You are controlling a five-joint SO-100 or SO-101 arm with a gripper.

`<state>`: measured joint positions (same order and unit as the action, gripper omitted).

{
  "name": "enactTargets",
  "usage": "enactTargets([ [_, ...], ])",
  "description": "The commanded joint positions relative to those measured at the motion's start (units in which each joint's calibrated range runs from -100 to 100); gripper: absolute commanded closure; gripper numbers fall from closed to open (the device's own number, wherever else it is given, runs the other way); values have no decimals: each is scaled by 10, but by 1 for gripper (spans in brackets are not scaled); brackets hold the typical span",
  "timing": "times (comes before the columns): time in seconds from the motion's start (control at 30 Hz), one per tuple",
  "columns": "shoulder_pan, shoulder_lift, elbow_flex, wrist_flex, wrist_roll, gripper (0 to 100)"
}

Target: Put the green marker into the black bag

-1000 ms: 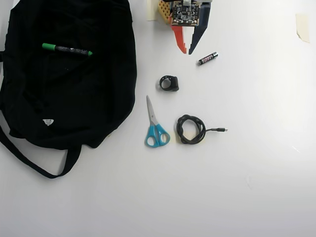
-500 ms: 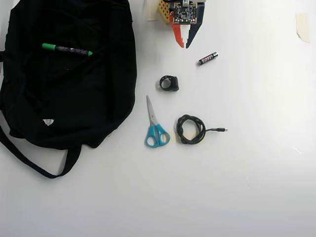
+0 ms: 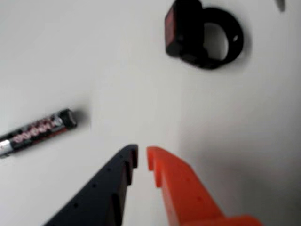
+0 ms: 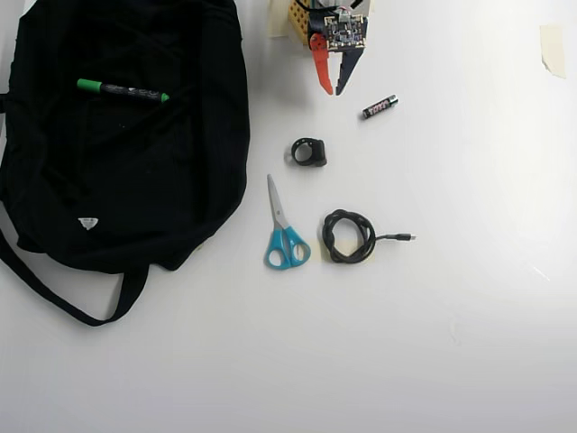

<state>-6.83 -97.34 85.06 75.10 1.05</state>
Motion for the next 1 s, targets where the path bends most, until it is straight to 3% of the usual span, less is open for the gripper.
enactTargets([
  [0.0, 5, -19, 22, -9, -2, 98],
  [0.13, -3, -20, 24, -9, -41, 98],
  [0.97, -6, -21, 142, -24, -24, 98],
])
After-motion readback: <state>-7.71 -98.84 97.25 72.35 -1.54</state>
